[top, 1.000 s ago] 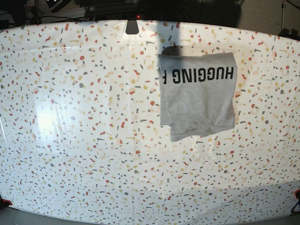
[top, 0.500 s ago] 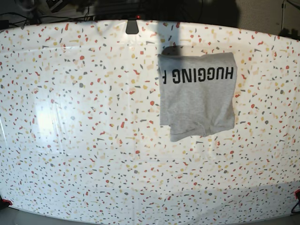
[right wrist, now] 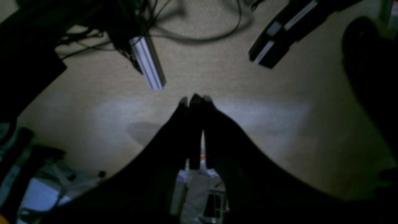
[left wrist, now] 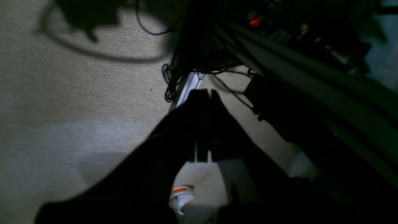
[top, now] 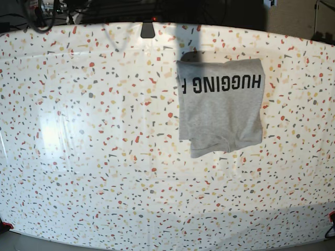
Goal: Fold the T-shirt properly
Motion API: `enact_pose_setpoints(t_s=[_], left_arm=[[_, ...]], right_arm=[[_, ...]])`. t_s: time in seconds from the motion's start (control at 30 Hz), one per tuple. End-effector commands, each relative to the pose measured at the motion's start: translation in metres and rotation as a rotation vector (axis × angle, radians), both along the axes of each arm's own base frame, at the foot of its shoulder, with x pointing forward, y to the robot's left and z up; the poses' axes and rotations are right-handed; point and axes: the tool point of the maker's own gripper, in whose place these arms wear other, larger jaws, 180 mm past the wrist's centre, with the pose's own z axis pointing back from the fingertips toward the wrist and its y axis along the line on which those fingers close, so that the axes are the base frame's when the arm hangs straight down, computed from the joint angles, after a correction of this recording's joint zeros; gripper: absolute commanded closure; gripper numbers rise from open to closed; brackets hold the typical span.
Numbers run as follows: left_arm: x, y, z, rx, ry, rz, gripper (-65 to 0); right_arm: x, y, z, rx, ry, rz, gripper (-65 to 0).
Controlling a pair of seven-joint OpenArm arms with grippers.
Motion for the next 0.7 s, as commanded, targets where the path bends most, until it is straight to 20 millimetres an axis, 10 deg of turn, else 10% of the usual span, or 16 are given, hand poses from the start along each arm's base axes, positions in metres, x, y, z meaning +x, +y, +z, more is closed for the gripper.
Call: enact_pose_setpoints(t_s=[0.0,0.3,0.67], left_arm=[[-0.001,0.001,-0.002,0.015,0.016,-0.015,0.0],[0.014,-0.038,-0.018,0.048,0.06,-0.046,0.0],[0.012,-0.051,-0.019,0.036,0.069,-0.037,0.0]], right_arm=[[0.005,0.001,-0.001,-0.008,0.0,0.004,0.0],[0.027,0.068,-0.019,0.054,-0.009,0.022,0.0],[0.029,0.086,-0.021,0.081,-0.016,0.02,0.0]])
